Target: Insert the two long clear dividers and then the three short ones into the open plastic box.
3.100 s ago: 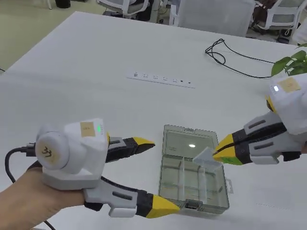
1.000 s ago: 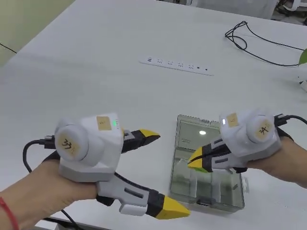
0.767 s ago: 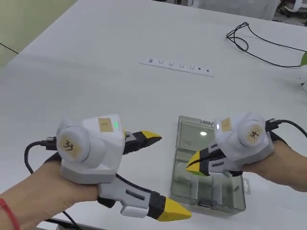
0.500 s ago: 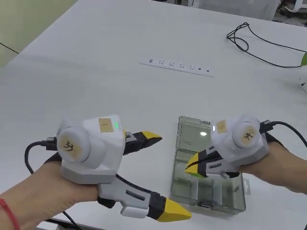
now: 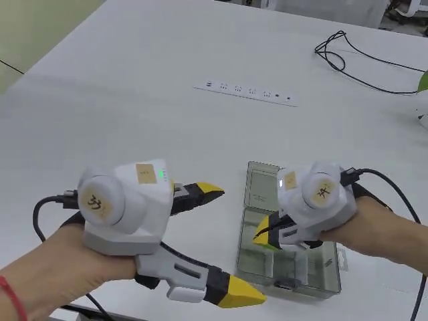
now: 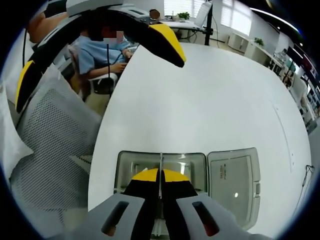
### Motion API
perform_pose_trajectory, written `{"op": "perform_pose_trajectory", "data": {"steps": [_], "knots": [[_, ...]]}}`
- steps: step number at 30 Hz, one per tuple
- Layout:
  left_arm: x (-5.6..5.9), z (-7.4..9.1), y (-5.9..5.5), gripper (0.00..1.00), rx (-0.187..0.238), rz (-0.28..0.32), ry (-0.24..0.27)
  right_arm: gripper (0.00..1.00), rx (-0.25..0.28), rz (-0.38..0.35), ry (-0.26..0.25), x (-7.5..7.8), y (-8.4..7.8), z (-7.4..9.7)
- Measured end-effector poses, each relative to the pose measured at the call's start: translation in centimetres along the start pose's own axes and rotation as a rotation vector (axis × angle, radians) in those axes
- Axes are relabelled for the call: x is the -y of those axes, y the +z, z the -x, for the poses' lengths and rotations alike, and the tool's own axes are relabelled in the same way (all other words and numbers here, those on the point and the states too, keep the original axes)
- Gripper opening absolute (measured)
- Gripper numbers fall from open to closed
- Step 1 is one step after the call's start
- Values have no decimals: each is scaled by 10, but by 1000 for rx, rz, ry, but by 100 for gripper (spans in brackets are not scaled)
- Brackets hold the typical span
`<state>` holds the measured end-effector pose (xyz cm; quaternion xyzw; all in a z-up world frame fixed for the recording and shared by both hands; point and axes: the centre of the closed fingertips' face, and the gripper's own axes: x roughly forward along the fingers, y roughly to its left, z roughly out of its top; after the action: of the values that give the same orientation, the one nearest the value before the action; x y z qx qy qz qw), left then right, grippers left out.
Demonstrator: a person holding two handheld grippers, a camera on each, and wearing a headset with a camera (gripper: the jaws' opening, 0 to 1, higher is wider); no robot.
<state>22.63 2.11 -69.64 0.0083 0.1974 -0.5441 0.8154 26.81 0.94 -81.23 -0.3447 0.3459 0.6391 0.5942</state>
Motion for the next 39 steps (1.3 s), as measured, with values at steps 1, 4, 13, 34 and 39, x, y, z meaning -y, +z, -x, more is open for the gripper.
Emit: {"op": "perform_pose_trajectory", "data": {"steps": [1,4,13,34,39], "knots": [[0,0,0,97,0,0,-1,2,-1,-1,1,0,0,1],[0,0,0,97,0,-3,-2,2,-4,-7,0,0,0,1],[1,-1,3,97,3,-10,-3,2,-46,10,-20,0,-3,-3],[5,4,4,98,-6,-23,3,13,95,-94,-92,5,18,28],[6,7,5,98,-9,-26,9,17,178,-144,-128,5,25,52]]}}
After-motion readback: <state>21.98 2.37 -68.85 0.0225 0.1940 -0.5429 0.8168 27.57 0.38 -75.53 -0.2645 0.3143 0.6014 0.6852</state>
